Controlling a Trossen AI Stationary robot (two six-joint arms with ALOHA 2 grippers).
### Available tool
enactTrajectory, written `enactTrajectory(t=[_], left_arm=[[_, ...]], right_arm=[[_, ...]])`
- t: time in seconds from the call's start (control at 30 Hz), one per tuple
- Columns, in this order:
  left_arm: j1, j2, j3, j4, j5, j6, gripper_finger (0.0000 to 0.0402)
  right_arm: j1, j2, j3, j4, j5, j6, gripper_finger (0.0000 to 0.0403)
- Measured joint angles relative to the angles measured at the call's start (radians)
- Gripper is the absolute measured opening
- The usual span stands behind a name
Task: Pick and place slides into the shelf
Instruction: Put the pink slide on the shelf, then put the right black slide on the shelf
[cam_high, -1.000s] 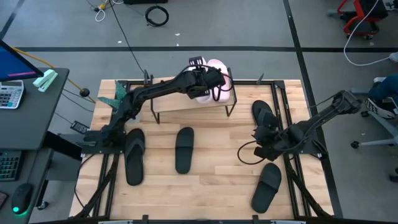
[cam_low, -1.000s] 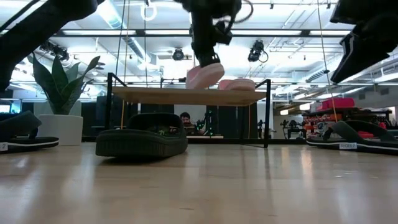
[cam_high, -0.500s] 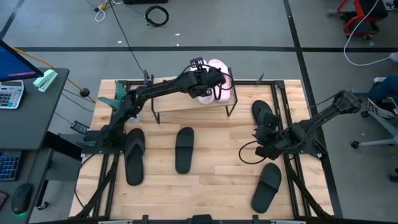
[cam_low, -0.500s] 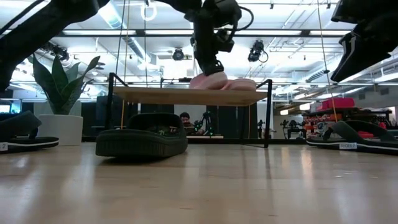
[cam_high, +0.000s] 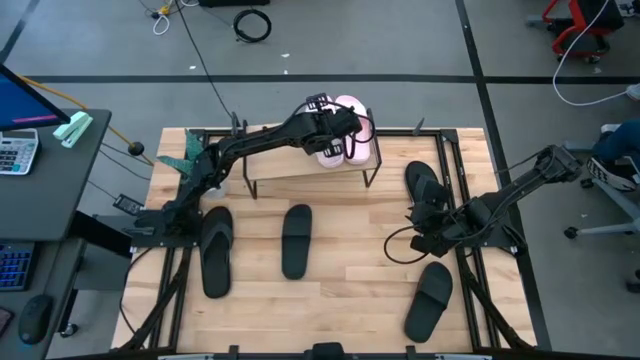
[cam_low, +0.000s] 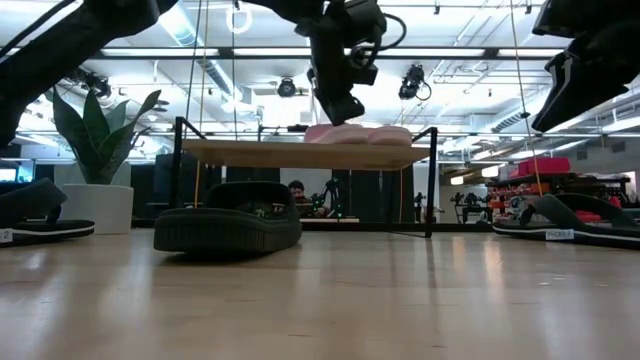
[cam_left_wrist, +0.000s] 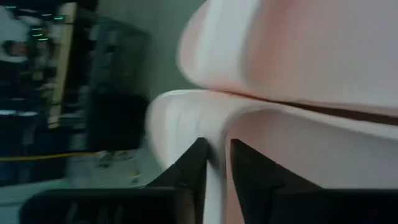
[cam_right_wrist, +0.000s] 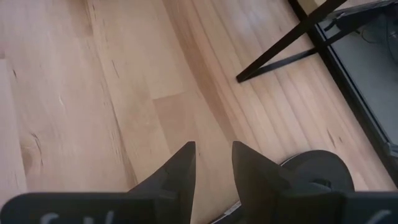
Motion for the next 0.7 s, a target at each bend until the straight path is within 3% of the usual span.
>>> enactTrajectory(t=[0.07,0.2,0.53,0.7], left_arm=[[0.004,0.000,0.001,0.003,0.072,-0.012,0.0096],[-0.002,0.001,0.000,-0.004,0.082,-0.026,0.0117],[-0.071,-0.003,0.056,-0.007,-0.013,0.047,0.0128],[-0.131,-0.020,0.114,-0.005,-0.019,-0.002,0.0137]], right_arm=[[0.000,0.000,0.000,0.000,0.000,0.000,0.0110],[0.000,0.000,0.000,0.000,0.000,0.000,0.0110],[0.000,0.000,0.000,0.000,0.000,0.000,0.0110],[0.000,0.000,0.000,0.000,-0.001,0.001,0.0110]])
